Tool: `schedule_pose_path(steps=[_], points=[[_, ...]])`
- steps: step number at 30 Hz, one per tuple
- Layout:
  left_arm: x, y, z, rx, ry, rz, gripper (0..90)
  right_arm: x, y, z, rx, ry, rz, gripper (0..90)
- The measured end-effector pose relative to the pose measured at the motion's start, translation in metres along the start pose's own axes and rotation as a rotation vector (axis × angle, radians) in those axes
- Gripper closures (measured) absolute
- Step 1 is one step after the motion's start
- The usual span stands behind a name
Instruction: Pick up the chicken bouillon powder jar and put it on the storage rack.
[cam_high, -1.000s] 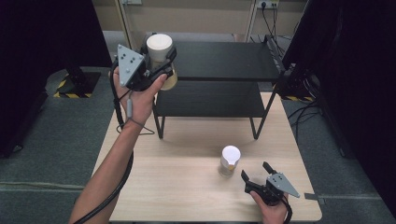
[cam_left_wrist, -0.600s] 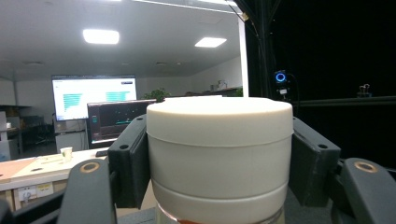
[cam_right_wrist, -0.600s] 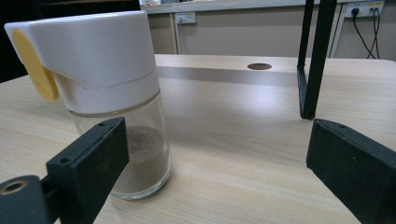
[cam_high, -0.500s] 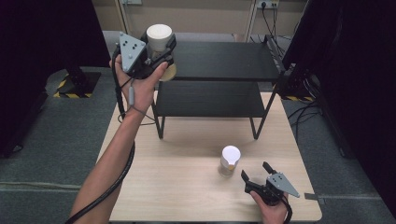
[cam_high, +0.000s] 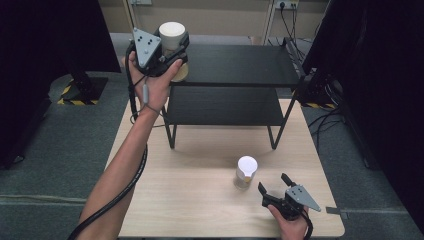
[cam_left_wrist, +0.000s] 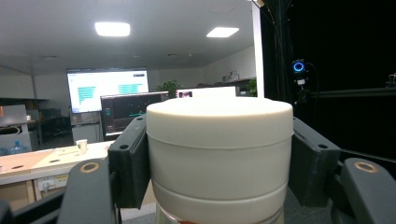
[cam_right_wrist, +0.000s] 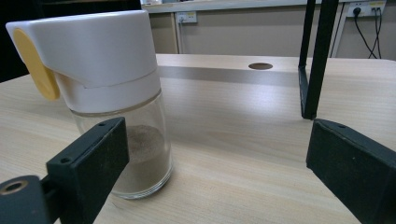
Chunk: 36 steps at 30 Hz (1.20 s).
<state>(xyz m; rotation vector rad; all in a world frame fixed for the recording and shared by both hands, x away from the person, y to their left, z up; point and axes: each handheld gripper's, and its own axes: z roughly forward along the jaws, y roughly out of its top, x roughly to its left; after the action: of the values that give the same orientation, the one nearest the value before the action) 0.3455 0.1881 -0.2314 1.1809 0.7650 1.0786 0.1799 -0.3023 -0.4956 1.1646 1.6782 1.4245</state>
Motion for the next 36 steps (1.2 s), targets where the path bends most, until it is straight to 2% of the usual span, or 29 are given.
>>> schedule_pose_path(steps=[14,15,17,18,21,22,23,25,27,36], points=[[0.001,-0.003,0.011,0.043,0.029,-0.009,33.8,0.000,0.000,0.000,0.001,0.001,-0.004,6.2],[0.002,-0.006,0.012,0.033,0.021,-0.011,33.8,0.000,0.000,0.000,0.001,0.001,-0.004,6.2],[0.000,-0.005,0.012,0.040,0.051,-0.027,33.8,0.000,0.000,0.000,0.001,0.002,-0.004,6.2],[0.002,-0.005,0.013,0.041,0.033,-0.029,33.7,0.000,0.000,0.000,0.000,0.001,-0.004,6.2],[0.002,-0.002,0.014,0.052,0.028,-0.027,33.5,0.000,0.000,0.000,0.001,0.002,-0.005,6.2],[0.001,0.000,0.014,0.063,0.040,-0.023,33.3,0.000,0.000,0.000,0.002,0.001,-0.006,6.2],[0.000,0.003,0.014,0.080,0.049,-0.018,32.2,0.000,0.000,0.000,0.003,0.002,-0.007,6.2],[0.002,0.007,0.014,0.100,0.035,-0.052,25.3,0.000,0.001,0.000,0.003,0.003,-0.007,6.2],[0.001,0.010,0.013,0.111,0.037,-0.042,19.8,0.000,0.000,0.000,0.002,0.002,-0.008,6.2],[-0.002,0.009,0.002,0.090,0.032,-0.025,15.8,0.000,0.001,0.000,0.005,0.004,-0.013,6.1]])
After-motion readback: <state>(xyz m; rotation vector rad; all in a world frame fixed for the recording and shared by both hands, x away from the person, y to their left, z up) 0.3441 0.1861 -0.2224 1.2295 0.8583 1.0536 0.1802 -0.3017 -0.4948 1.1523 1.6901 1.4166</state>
